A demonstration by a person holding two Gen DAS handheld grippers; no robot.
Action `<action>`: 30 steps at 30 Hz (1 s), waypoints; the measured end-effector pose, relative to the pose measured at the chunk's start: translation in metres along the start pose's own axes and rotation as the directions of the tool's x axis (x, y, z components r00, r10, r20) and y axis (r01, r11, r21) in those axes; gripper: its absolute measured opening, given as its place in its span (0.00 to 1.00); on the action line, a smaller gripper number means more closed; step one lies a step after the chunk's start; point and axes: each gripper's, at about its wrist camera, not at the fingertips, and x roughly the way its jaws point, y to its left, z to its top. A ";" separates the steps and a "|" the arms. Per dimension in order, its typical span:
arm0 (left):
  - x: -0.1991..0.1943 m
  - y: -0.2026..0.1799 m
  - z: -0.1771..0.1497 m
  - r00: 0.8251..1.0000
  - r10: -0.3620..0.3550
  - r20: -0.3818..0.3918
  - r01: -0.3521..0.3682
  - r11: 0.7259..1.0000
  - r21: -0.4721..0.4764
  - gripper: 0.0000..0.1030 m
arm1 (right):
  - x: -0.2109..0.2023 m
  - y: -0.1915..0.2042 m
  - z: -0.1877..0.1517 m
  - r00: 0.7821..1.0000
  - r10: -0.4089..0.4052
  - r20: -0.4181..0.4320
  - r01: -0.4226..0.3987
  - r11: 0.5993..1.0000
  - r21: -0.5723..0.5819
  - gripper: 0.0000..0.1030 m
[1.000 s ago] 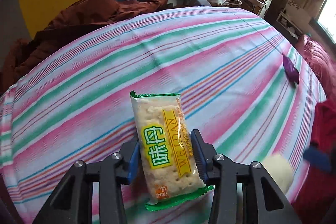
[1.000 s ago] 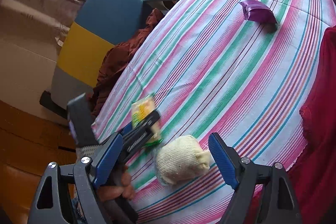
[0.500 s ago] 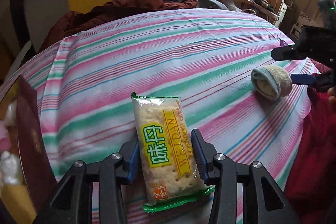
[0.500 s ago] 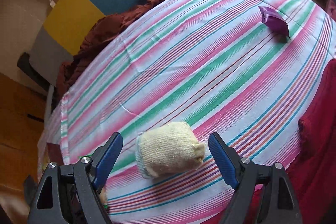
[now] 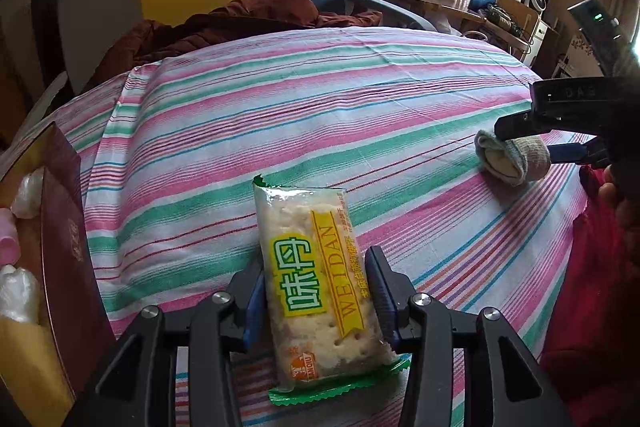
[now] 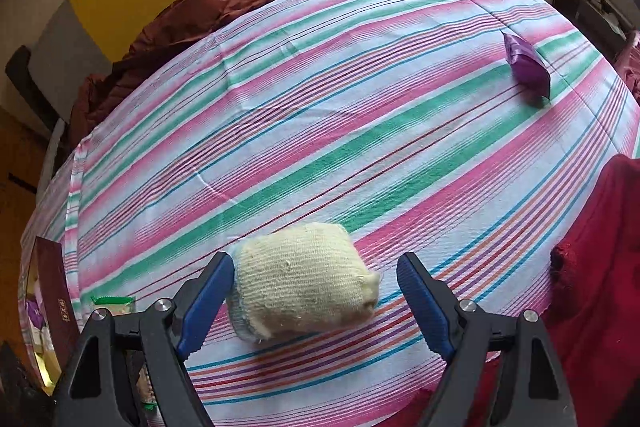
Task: Organize objects
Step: 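Grasp the cream knit item with the right tool while the left tool holds the WEIDAN packet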
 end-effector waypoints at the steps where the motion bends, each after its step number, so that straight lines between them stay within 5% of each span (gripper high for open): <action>1: 0.000 0.000 0.000 1.000 0.000 0.002 0.000 1.000 0.001 0.46 | 0.001 0.001 0.000 1.000 -0.003 -0.004 0.003 1.000 -0.008 0.83; 13: -0.001 0.002 -0.004 1.000 -0.002 0.015 0.001 1.000 0.001 0.47 | -0.001 0.009 0.002 1.000 0.011 0.005 -0.011 0.998 -0.068 0.85; 30: 0.001 0.000 -0.005 0.999 0.001 0.036 -0.002 1.000 0.013 0.48 | 0.020 0.025 0.000 0.995 -0.084 -0.045 0.078 0.990 -0.119 0.87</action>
